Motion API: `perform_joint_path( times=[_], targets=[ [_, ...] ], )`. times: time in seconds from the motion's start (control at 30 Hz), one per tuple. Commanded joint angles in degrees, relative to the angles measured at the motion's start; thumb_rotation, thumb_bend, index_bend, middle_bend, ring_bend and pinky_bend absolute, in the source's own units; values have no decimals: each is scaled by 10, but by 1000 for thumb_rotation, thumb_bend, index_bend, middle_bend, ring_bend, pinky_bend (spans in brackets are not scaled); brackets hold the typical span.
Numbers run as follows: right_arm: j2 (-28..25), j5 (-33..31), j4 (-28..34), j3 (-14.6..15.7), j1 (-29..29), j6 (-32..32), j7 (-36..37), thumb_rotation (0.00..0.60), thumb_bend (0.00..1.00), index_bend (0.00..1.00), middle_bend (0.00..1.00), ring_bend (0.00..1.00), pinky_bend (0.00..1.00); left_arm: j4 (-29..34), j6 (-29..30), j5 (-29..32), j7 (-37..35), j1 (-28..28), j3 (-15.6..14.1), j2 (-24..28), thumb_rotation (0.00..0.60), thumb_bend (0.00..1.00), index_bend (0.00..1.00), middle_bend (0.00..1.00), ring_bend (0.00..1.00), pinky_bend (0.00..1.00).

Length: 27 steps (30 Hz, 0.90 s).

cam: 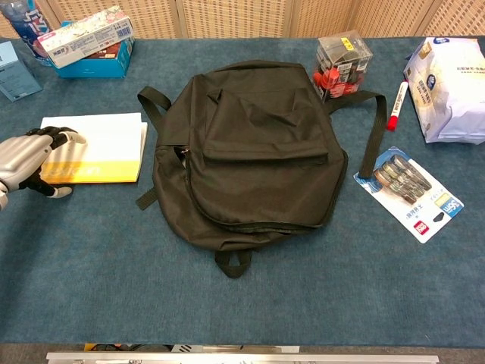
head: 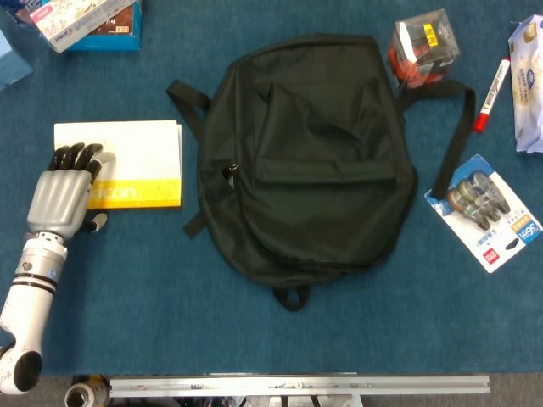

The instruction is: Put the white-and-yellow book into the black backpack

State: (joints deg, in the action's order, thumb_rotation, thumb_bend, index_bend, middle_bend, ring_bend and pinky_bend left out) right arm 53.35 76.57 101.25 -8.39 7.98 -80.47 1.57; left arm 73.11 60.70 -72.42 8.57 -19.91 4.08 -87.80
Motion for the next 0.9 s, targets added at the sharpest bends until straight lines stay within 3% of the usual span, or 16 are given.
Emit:
perform_joint_path(
  times=[0.03, 0.9],
  targets=[
    [0, 0, -1, 0, -1, -1, 2, 600, 137, 76, 298, 184, 410, 6, 1, 8, 7, -2, 4, 2, 600, 174, 180, 122, 75, 74],
    [4, -1, -10, -1, -10, -7, 14, 600, 136, 76, 298, 184, 410, -18, -24, 35, 9, -22, 13, -12, 600, 173, 205, 122, 75, 74]
  ],
)
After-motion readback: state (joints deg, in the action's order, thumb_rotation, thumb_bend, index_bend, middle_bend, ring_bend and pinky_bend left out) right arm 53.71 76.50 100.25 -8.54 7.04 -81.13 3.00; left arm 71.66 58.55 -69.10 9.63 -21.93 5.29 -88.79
